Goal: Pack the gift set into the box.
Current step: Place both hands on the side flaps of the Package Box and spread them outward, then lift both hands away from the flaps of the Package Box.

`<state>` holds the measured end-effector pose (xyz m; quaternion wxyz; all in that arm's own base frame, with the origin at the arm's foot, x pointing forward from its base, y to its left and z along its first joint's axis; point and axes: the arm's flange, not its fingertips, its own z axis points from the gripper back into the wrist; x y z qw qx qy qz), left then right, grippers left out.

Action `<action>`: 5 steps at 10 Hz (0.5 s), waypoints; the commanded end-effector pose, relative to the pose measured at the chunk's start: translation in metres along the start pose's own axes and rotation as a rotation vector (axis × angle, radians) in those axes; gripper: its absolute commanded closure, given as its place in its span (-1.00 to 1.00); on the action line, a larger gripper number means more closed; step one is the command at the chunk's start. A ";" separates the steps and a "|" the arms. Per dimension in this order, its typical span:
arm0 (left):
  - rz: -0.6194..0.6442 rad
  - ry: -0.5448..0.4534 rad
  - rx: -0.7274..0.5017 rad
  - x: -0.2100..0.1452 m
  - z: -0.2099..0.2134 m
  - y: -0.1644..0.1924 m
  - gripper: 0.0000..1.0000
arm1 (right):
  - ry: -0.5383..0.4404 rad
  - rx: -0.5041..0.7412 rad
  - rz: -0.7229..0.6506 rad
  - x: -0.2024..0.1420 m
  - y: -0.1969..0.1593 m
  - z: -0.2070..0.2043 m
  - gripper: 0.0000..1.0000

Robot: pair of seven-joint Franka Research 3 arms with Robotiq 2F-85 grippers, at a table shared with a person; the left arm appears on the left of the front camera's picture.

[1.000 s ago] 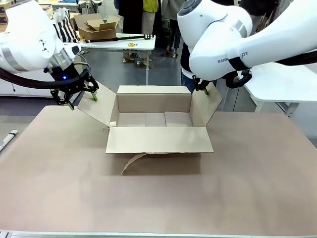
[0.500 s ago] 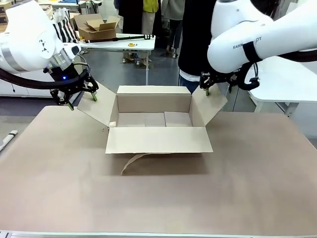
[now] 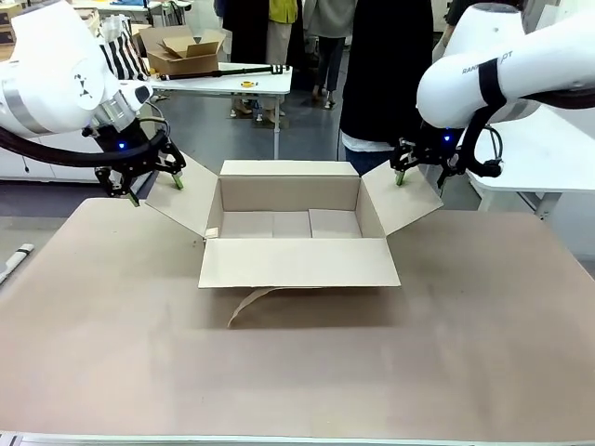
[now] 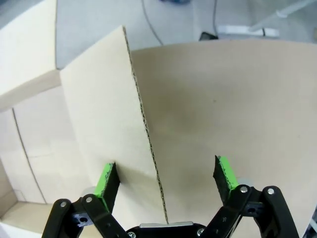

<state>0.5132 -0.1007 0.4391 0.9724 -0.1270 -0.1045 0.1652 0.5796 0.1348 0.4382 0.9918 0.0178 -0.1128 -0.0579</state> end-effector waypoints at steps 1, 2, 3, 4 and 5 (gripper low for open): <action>0.011 -0.015 0.021 -0.001 0.002 0.000 -1.00 | -0.014 -0.051 0.020 -0.002 0.013 0.006 -1.00; 0.011 -0.015 0.021 -0.001 0.002 0.000 -1.00 | -0.014 -0.051 0.020 -0.002 0.013 0.006 -1.00; 0.011 -0.015 0.021 -0.001 0.002 0.000 -1.00 | -0.014 -0.051 0.020 -0.002 0.013 0.006 -1.00; 0.011 -0.015 0.021 -0.001 0.002 0.000 -1.00 | -0.014 -0.051 0.020 -0.002 0.013 0.006 -1.00; 0.011 -0.015 0.021 -0.001 0.002 0.000 -1.00 | -0.014 -0.051 0.020 -0.002 0.013 0.006 -1.00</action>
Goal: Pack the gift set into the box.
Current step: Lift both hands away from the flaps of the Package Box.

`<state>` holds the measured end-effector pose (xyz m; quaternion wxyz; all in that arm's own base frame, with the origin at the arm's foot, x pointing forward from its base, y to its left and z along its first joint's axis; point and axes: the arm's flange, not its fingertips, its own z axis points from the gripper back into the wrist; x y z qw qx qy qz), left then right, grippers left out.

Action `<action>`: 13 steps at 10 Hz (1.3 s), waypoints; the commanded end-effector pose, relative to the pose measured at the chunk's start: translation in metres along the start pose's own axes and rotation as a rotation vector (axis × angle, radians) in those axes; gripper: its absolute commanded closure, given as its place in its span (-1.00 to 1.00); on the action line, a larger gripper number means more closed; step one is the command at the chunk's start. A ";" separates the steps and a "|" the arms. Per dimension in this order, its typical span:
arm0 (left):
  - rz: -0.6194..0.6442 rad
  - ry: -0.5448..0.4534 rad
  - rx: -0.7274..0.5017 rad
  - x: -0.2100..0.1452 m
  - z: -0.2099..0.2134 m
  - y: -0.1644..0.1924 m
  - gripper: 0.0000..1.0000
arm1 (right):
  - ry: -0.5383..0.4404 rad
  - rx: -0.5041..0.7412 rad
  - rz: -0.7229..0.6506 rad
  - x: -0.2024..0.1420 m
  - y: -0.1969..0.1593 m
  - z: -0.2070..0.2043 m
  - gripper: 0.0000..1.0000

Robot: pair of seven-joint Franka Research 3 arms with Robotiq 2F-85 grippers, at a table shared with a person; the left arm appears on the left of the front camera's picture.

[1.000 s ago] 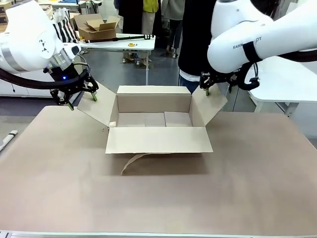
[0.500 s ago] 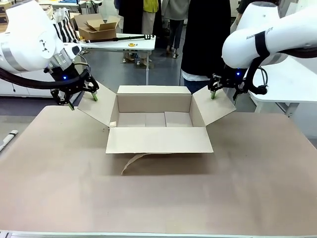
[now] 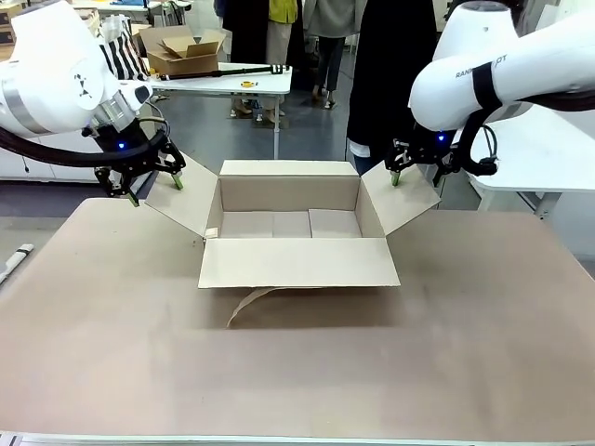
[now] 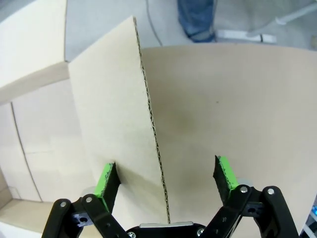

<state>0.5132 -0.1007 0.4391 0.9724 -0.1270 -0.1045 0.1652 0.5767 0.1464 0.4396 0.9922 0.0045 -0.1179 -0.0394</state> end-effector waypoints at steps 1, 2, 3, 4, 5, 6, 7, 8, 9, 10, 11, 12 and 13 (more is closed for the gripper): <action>0.011 -0.015 0.021 -0.001 0.002 0.000 -1.00 | -0.003 -0.030 -0.019 0.002 0.002 0.004 -1.00; 0.011 -0.015 0.021 -0.001 0.002 0.000 -1.00 | -0.003 -0.030 -0.019 0.002 0.002 0.004 -1.00; 0.011 -0.015 0.021 -0.001 0.002 0.000 -1.00 | -0.003 -0.030 -0.019 0.002 0.002 0.004 -1.00; 0.011 -0.015 0.021 -0.001 0.002 0.000 -1.00 | -0.003 -0.030 -0.019 0.002 0.002 0.004 -1.00; 0.011 -0.015 0.021 -0.001 0.002 0.000 -1.00 | -0.003 -0.030 -0.019 0.002 0.002 0.004 -1.00; 0.011 -0.015 0.021 -0.001 0.002 0.000 -1.00 | -0.003 -0.030 -0.019 0.002 0.002 0.004 -1.00; 0.011 -0.015 0.021 -0.001 0.002 0.000 -1.00 | -0.003 -0.030 -0.019 0.002 0.002 0.004 -1.00; 0.011 -0.015 0.021 -0.001 0.002 0.000 -1.00 | -0.003 -0.030 -0.019 0.002 0.002 0.004 -1.00; 0.011 -0.015 0.021 -0.001 0.002 0.000 -1.00 | -0.003 -0.030 -0.019 0.002 0.002 0.004 -1.00; 0.011 -0.015 0.021 -0.001 0.002 0.000 -1.00 | -0.003 -0.030 -0.019 0.002 0.002 0.004 -1.00; 0.011 -0.015 0.021 -0.001 0.002 0.000 -1.00 | -0.003 -0.030 -0.019 0.002 0.002 0.004 -1.00; 0.011 -0.015 0.021 -0.001 0.002 0.000 -1.00 | -0.003 -0.030 -0.019 0.002 0.002 0.004 -1.00; 0.011 -0.015 0.021 -0.001 0.002 0.000 -1.00 | -0.003 -0.030 -0.019 0.002 0.002 0.004 -1.00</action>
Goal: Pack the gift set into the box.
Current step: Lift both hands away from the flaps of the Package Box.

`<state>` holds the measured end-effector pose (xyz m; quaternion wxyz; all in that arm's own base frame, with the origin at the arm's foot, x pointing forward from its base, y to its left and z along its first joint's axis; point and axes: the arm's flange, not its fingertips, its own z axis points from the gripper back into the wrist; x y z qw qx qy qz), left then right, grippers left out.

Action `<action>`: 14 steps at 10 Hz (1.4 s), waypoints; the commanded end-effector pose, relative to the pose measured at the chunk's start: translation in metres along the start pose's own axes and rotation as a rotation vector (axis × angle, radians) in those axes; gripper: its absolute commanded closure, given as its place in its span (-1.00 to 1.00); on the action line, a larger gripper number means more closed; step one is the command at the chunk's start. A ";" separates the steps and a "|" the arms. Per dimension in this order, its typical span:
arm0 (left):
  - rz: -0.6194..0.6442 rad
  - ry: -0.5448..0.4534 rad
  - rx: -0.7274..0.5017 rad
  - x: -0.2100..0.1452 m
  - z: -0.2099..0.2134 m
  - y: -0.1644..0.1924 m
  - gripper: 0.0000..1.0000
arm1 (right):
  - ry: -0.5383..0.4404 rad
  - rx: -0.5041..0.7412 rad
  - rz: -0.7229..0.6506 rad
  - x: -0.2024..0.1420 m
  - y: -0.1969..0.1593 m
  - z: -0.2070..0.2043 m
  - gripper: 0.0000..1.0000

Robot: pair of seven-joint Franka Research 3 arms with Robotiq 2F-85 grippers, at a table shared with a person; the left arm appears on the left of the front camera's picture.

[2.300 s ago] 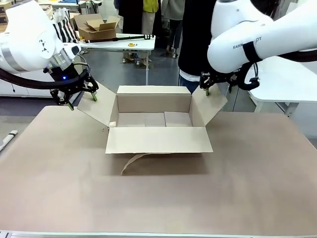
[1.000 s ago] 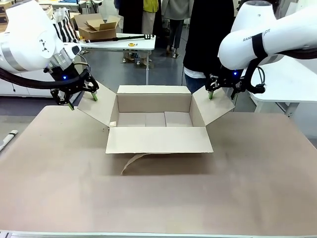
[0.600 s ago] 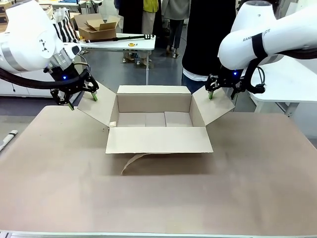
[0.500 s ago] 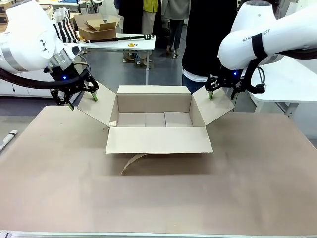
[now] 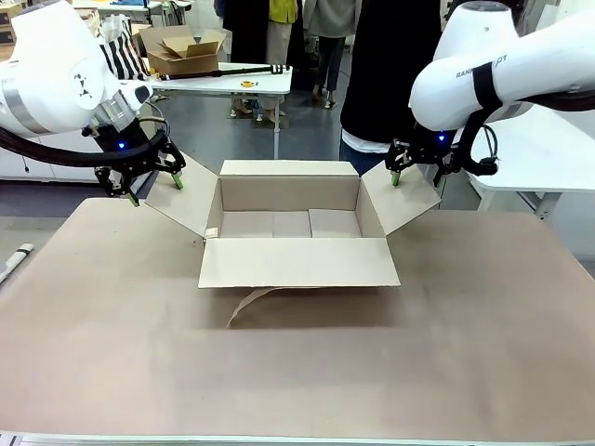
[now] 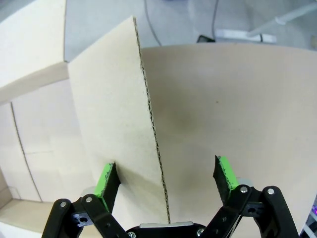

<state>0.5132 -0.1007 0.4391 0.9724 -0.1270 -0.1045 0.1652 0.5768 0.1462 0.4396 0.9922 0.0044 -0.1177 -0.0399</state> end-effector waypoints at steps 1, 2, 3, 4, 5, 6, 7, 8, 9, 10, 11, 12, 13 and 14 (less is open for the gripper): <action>0.011 -0.015 0.021 -0.001 0.002 0.000 -1.00 | -0.003 -0.029 -0.019 0.002 0.002 0.004 -1.00; 0.011 -0.015 0.021 -0.001 0.002 0.000 -1.00 | -0.003 -0.029 -0.019 0.002 0.002 0.004 -1.00; 0.011 -0.015 0.021 -0.001 0.002 0.000 -1.00 | -0.003 -0.029 -0.019 0.002 0.002 0.004 -1.00; 0.011 -0.015 0.021 -0.001 0.002 0.000 -1.00 | -0.003 -0.029 -0.019 0.002 0.002 0.004 -1.00; 0.011 -0.015 0.021 -0.001 0.002 0.000 -1.00 | -0.003 -0.029 -0.019 0.002 0.002 0.004 -1.00; 0.011 -0.015 0.021 -0.001 0.002 0.000 -1.00 | -0.003 -0.029 -0.019 0.002 0.002 0.004 -1.00; 0.011 -0.015 0.021 -0.001 0.002 0.000 -1.00 | -0.003 -0.029 -0.019 0.002 0.002 0.004 -1.00; 0.011 -0.015 0.021 -0.001 0.002 0.000 -1.00 | -0.003 -0.029 -0.019 0.002 0.002 0.004 -1.00; 0.011 -0.015 0.021 -0.001 0.002 0.000 -1.00 | -0.003 -0.029 -0.019 0.002 0.002 0.004 -1.00; 0.011 -0.015 0.021 -0.001 0.002 0.000 -1.00 | -0.003 -0.029 -0.019 0.002 0.002 0.004 -1.00; 0.011 -0.015 0.021 -0.001 0.002 0.000 -1.00 | -0.003 -0.029 -0.019 0.002 0.002 0.004 -1.00; 0.011 -0.015 0.021 -0.001 0.002 0.000 -1.00 | -0.003 -0.029 -0.019 0.002 0.002 0.004 -1.00; 0.011 -0.015 0.021 -0.001 0.002 0.000 -1.00 | -0.003 -0.029 -0.019 0.002 0.002 0.004 -1.00; 0.011 -0.015 0.021 -0.001 0.002 0.000 -1.00 | -0.003 -0.029 -0.019 0.002 0.002 0.004 -1.00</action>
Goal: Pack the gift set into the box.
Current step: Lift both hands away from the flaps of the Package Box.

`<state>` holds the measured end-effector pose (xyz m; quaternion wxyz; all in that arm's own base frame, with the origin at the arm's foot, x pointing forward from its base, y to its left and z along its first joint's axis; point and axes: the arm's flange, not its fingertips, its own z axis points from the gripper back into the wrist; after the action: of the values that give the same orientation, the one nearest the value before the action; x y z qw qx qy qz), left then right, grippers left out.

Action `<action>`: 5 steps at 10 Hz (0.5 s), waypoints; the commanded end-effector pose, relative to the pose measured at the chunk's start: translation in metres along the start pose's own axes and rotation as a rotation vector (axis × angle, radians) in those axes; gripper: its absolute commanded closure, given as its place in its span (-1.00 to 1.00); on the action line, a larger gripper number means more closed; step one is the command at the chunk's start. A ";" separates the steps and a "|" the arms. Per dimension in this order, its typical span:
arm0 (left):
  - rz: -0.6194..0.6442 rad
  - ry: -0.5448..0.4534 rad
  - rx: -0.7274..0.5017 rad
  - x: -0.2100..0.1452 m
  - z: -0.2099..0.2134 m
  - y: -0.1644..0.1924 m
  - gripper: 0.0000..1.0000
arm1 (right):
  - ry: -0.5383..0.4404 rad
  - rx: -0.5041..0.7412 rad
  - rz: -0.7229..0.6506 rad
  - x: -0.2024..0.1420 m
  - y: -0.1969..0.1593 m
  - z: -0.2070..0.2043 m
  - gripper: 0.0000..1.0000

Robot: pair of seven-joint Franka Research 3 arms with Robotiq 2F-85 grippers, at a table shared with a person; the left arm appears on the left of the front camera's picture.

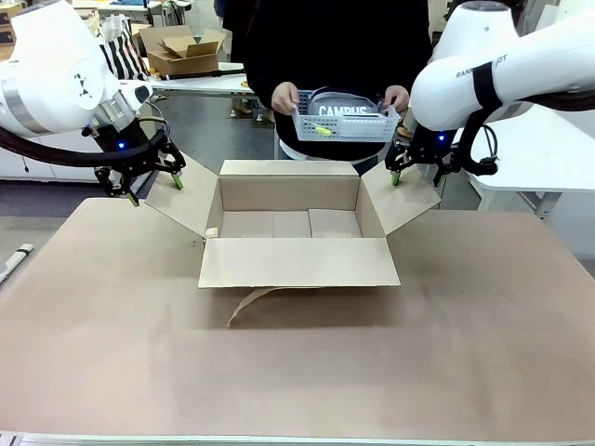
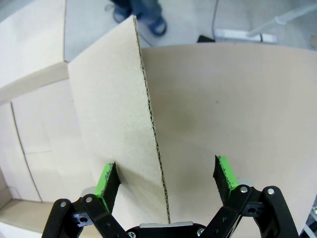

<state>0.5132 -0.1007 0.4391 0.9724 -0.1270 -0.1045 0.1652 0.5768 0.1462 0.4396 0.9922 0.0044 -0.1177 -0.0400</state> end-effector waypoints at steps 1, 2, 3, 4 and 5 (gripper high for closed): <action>0.011 -0.015 0.021 -0.001 0.002 0.000 -1.00 | -0.003 -0.029 -0.018 0.002 0.002 0.004 -1.00; 0.011 -0.015 0.021 -0.001 0.002 0.000 -1.00 | -0.003 -0.029 -0.018 0.002 0.002 0.004 -1.00; 0.011 -0.015 0.021 -0.001 0.002 0.000 -1.00 | -0.003 -0.029 -0.018 0.002 0.002 0.004 -1.00; 0.011 -0.015 0.021 -0.001 0.002 0.000 -1.00 | -0.003 -0.029 -0.018 0.002 0.002 0.004 -1.00; 0.011 -0.015 0.021 -0.001 0.002 0.000 -1.00 | -0.003 -0.029 -0.018 0.002 0.002 0.004 -1.00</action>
<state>0.5132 -0.1007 0.4391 0.9724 -0.1270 -0.1045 0.1652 0.5768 0.1462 0.4396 0.9922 0.0044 -0.1177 -0.0400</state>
